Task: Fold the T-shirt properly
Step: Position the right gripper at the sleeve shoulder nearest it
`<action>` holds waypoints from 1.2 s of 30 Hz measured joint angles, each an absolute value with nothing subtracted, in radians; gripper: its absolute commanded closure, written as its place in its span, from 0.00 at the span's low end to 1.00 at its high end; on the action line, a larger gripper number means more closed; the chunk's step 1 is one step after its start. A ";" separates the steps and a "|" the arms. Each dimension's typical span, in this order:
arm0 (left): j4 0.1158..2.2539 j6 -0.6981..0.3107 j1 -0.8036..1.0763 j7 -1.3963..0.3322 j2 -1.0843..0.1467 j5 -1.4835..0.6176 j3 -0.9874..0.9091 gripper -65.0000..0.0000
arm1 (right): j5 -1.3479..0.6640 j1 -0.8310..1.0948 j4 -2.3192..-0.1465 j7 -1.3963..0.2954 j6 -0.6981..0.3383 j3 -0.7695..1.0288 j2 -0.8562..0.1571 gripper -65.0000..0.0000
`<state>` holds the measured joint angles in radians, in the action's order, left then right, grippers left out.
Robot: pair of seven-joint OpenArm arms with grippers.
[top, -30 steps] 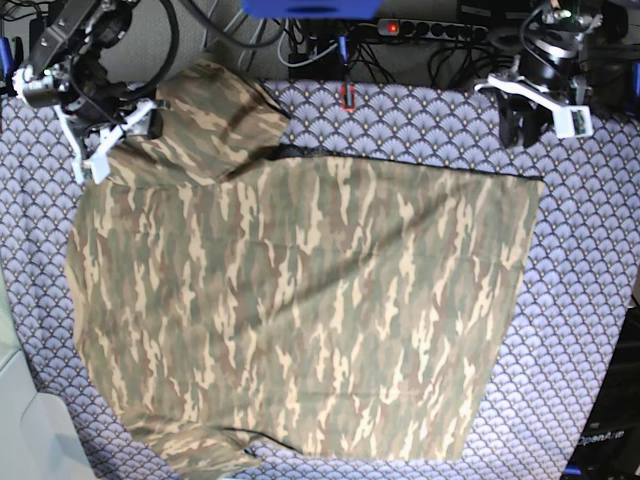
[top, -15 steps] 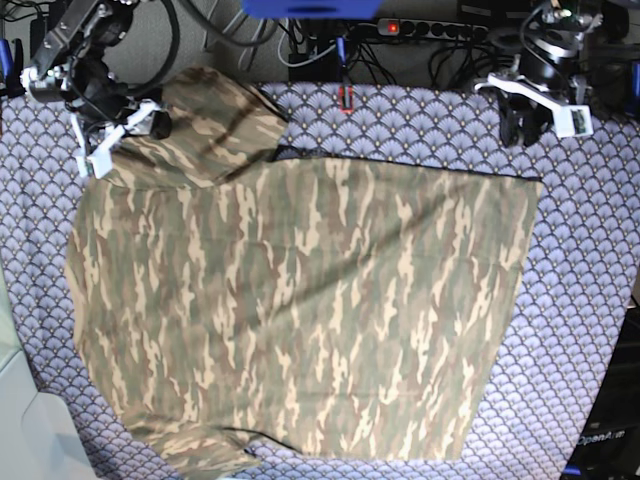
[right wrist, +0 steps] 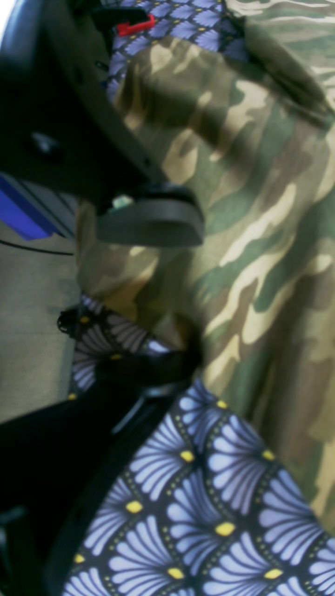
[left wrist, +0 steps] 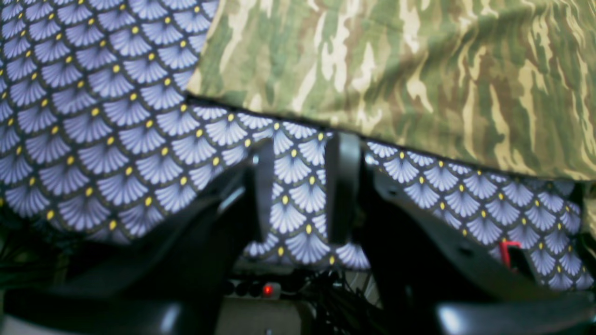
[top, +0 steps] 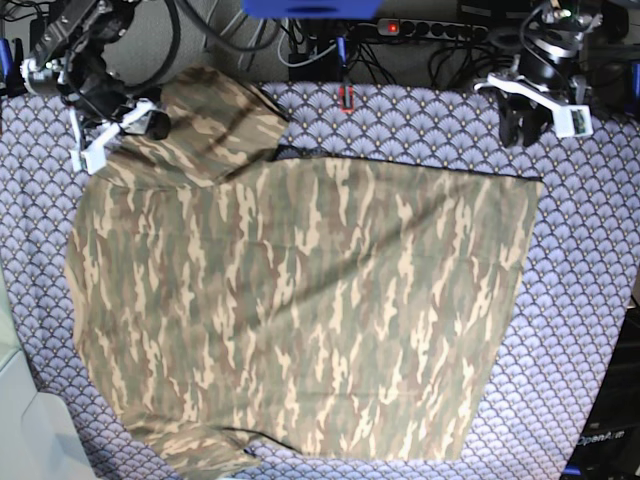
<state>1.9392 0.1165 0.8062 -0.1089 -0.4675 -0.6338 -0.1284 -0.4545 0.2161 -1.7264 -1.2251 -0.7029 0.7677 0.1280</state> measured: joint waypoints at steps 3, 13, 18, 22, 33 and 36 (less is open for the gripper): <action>1.939 0.116 0.805 -0.109 -0.468 -0.633 -0.128 0.71 | -0.462 0.217 -1.725 -1.225 -0.703 0.781 0.130 0.44; 1.939 0.117 0.804 -0.109 -0.467 -0.633 -0.123 0.71 | -0.450 0.236 -1.730 -1.203 -0.702 0.749 0.131 0.44; 1.939 0.116 0.803 -0.109 -0.467 -0.634 -0.123 0.71 | -0.444 0.266 -1.744 -1.182 -0.702 0.704 0.132 0.54; 1.939 0.116 0.804 -0.109 -0.465 -0.634 -0.123 0.71 | -0.427 0.279 -1.781 -1.217 -0.703 0.687 0.153 0.69; 1.939 0.117 0.803 -0.109 -0.465 -0.634 -0.123 0.71 | -0.404 0.283 -1.800 -1.249 -0.702 0.687 0.153 0.90; 1.939 0.117 0.803 -0.109 -0.465 -0.633 -0.123 0.71 | -0.404 0.283 -1.802 -1.255 -0.702 0.687 0.154 0.96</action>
<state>1.9392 0.1165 0.8032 -0.1085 -0.4648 -0.6334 -0.1226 -0.4042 0.2829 -1.8019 -1.2552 -0.7025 0.6868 0.1535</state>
